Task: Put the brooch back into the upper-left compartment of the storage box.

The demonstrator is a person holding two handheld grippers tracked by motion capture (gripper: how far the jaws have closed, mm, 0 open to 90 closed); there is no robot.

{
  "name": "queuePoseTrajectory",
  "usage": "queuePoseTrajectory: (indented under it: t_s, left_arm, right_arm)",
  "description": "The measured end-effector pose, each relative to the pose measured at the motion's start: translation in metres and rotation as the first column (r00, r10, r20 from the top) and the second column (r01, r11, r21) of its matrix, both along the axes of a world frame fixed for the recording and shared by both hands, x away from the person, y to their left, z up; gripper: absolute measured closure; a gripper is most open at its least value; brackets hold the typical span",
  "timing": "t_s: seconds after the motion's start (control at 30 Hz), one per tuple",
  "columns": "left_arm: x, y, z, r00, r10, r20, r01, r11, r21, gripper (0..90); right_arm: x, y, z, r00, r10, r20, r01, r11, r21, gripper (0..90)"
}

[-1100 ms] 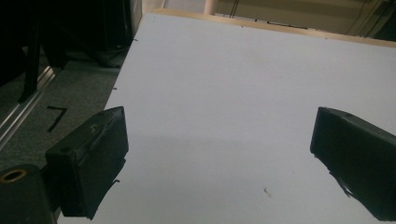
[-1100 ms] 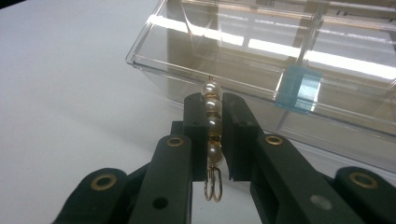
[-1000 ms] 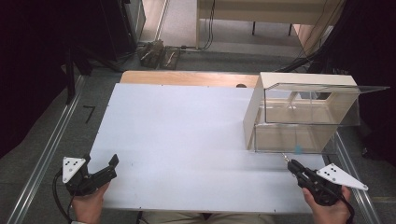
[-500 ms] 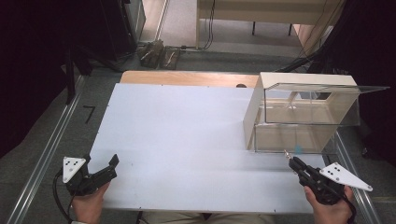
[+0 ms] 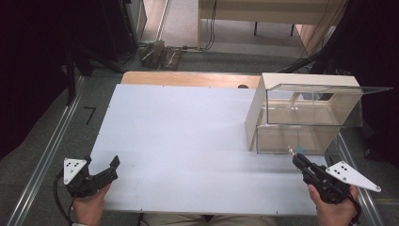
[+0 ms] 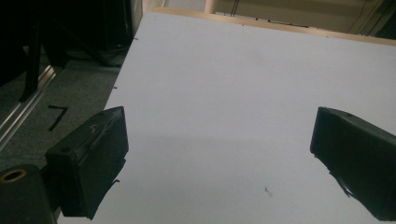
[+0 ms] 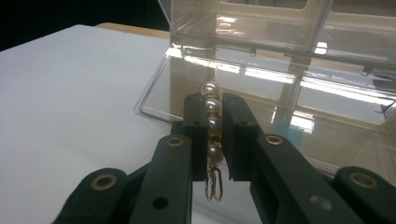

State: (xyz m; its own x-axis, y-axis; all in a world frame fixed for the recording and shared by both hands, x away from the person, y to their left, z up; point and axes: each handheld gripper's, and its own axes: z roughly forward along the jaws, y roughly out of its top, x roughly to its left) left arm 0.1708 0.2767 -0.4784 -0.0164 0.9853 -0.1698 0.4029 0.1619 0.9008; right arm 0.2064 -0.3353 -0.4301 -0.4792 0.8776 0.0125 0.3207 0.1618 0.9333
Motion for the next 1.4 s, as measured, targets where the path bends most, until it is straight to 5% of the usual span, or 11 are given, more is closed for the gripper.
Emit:
queuePoseTrajectory:
  t_s: [1.4]
  left_arm:
    - [0.0,0.0,0.0,1.0,0.002,0.0,-0.002,1.0,0.0,3.6]
  right_arm:
    - [0.007,0.005,0.033,0.9921,0.0,0.125,-0.007,0.998,0.055,79.6]
